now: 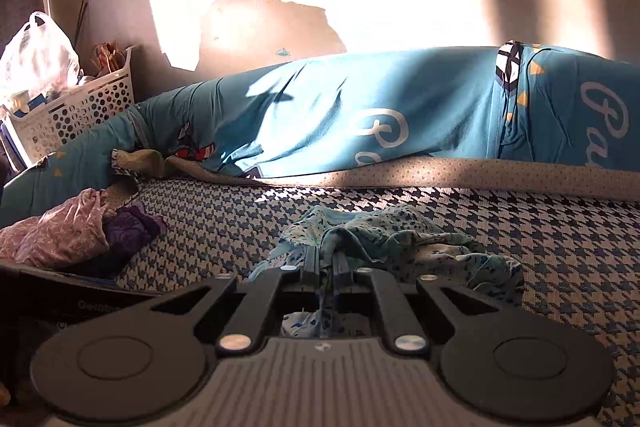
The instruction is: Fold clothes
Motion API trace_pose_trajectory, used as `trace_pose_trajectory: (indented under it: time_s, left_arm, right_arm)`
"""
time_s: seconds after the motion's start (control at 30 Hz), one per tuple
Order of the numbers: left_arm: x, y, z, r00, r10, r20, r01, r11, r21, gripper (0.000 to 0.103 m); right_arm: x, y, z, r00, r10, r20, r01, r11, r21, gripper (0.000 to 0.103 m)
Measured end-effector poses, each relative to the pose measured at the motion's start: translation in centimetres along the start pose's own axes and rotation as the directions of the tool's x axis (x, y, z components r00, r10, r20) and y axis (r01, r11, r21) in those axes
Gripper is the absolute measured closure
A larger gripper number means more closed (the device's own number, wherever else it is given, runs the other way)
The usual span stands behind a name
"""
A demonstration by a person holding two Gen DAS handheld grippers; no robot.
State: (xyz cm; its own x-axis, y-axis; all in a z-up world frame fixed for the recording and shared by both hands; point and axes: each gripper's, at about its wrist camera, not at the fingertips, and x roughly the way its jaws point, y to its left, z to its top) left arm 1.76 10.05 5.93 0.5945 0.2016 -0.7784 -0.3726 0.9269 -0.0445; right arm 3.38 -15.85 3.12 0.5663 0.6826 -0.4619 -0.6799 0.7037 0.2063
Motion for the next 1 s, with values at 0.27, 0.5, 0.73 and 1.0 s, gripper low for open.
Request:
trace_pose_trajectory:
  time_s: [0.27,0.5,0.73,1.0]
  left_arm:
    - [-0.4,0.8,0.2,1.000,0.002,0.015,-0.001,1.000,-0.020,0.000]
    - [-1.8,1.8,0.1,0.996,0.041,0.085,-0.038,0.999,-0.036,0.000]
    - [-3.2,3.0,-1.4,0.993,0.032,0.111,-0.029,0.999,-0.033,0.000]
    - [-4.8,3.7,-4.2,0.996,-0.017,0.087,0.020,0.999,-0.030,0.000]
  right_arm:
    - [-5.4,-0.7,1.4,0.990,0.124,0.073,-0.129,0.989,0.070,0.096]
    - [-9.3,2.0,-1.5,0.979,0.203,0.030,-0.204,0.978,0.033,0.096]
    - [-10.9,6.1,-6.6,0.959,0.268,-0.089,-0.271,0.962,-0.029,0.096]
    - [-11.6,11.3,-11.5,0.908,0.361,-0.214,-0.389,0.916,-0.104,0.096]
